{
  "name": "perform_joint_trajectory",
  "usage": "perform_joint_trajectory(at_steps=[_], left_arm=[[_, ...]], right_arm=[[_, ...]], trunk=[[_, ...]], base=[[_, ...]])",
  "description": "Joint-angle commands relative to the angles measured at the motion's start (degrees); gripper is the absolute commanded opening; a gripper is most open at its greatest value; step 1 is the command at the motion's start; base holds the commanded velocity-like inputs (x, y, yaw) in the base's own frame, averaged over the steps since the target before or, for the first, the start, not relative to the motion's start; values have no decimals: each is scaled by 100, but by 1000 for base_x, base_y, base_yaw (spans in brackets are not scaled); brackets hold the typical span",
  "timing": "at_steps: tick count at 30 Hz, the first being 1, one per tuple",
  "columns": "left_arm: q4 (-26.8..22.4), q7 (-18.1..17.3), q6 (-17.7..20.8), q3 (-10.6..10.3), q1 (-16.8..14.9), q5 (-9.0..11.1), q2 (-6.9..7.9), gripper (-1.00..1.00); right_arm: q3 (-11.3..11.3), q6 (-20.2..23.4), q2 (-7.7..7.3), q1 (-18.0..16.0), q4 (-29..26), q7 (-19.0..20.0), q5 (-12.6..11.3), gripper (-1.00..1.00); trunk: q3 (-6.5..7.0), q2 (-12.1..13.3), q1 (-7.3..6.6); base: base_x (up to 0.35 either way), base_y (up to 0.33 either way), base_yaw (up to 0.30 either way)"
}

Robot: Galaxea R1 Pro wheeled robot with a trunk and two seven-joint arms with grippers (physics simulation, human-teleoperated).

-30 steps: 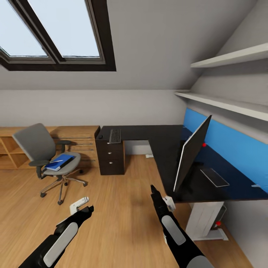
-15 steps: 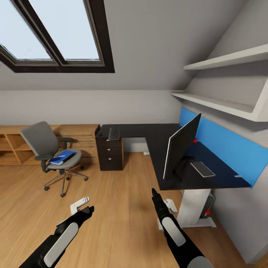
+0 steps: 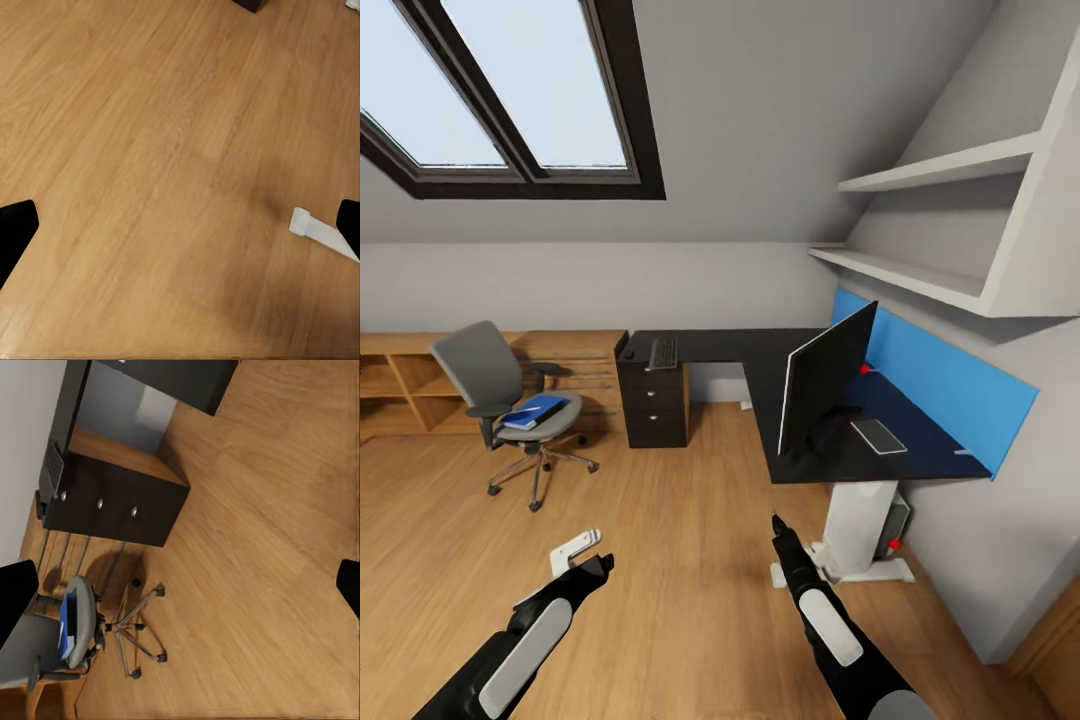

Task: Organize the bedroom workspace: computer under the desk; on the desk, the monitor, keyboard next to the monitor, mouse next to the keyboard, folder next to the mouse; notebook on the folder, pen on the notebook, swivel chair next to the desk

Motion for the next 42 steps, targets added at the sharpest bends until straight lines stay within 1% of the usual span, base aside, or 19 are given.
perform_joint_trajectory(at_steps=[1, 4, 8, 9, 10, 13, 14, 15, 16, 17, 18, 21, 22, 23, 26, 27, 30, 34, 42], left_arm=[[-10, 43, 8, -17, -7, 24, 7, 100], [-17, 50, 4, -19, -7, 13, 13, 100], [-34, 143, -37, -20, -7, 7, 16, 100], [-106, 437, -164, -49, -7, 9, 13, 100], [-208, 604, -240, -120, -5, 12, 12, 100], [-462, 887, -340, -318, 19, 12, 29, 100], [-1277, 1561, -417, -683, 301, 19, 69, 100], [-1356, 1616, -416, -711, 336, 20, 71, 100], [-1470, 1696, -414, -769, 387, 22, 74, 100], [-1510, 1724, -413, -802, 405, 23, 75, 100], [-1617, 1800, -422, -968, 453, 21, 80, 100], [-1644, 1822, -421, -1027, 467, 28, 85, 100], [-1652, 1831, -415, -1051, 473, 29, 86, 100], [-1654, 1833, -414, -1057, 474, 28, 87, 100], [-1654, 1835, -412, -1061, 476, 26, 88, 100], [-1654, 1838, -411, -1060, 476, 26, 89, 100], [-1648, 1840, -411, -1059, 477, 32, 93, 100], [-1571, 1839, -411, -1047, 477, 40, 97, 100], [-1482, 1835, -412, -1009, 477, 57, 104, 100]], right_arm=[[36, -44, -10, -8, 18, -26, -45, 100], [38, -38, -29, -14, 64, -28, 77, 100], [40, -27, -68, -20, 98, -97, 435, 100], [40, -13, -86, -51, 141, -460, 1059, 100], [40, 18, -93, -93, 149, -731, 1427, 100], [41, 162, -100, -198, 154, -1201, 2078, 100], [20, 836, -106, -550, 156, -2128, 3726, 100], [14, 896, -108, -580, 145, -2194, 3896, 100], [4, 972, -121, -621, 103, -2302, 4146, 100], [-1, 995, -139, -636, 76, -2337, 4232, 100], [-168, 1075, -274, -677, -37, -2439, 4319, 100], [-369, 1238, -325, -692, -91, -2475, 4185, 100], [-466, 1683, -359, -704, -182, -2497, 4133, 100], [-505, 1950, -379, -708, -280, -2500, 4115, 100], [-611, 2322, -449, -709, -600, -2499, 4068, 100], [-739, 2437, -504, -704, -858, -2498, 4045, 100], [-862, 2509, -553, -686, -1176, -2466, 4052, 100], [-890, 2525, -574, -670, -1338, -2337, 4068, 100], [-881, 2528, -567, -662, -1390, -2143, 4087, 100]], trunk=[[7, 32, -23], [61, 152, -88], [133, 312, -176], [151, 352, -198], [169, 393, -220], [205, 473, -264], [205, 473, -264], [205, 473, -264], [205, 473, -264], [205, 473, -264], [205, 473, -264], [205, 473, -264], [205, 473, -264], [205, 473, -264], [205, 473, -264], [205, 473, -264], [205, 473, -264], [205, 473, -264], [205, 473, -264]], base=[[-197, -66, 0], [-128, -43, 0], [-60, -20, 0], [-17, -6, 0], [-11, -4, 0], [-7, -2, 0], [-1, 0, 0], [0, 0, 0], [0, 0, 0], [0, 0, 0], [0, 0, 0], [0, -69, 0], [36, -258, 0], [51, -288, 0], [62, -311, 0], [71, -331, 0], [74, -337, 0], [76, -340, 0], [80, -342, 0]])
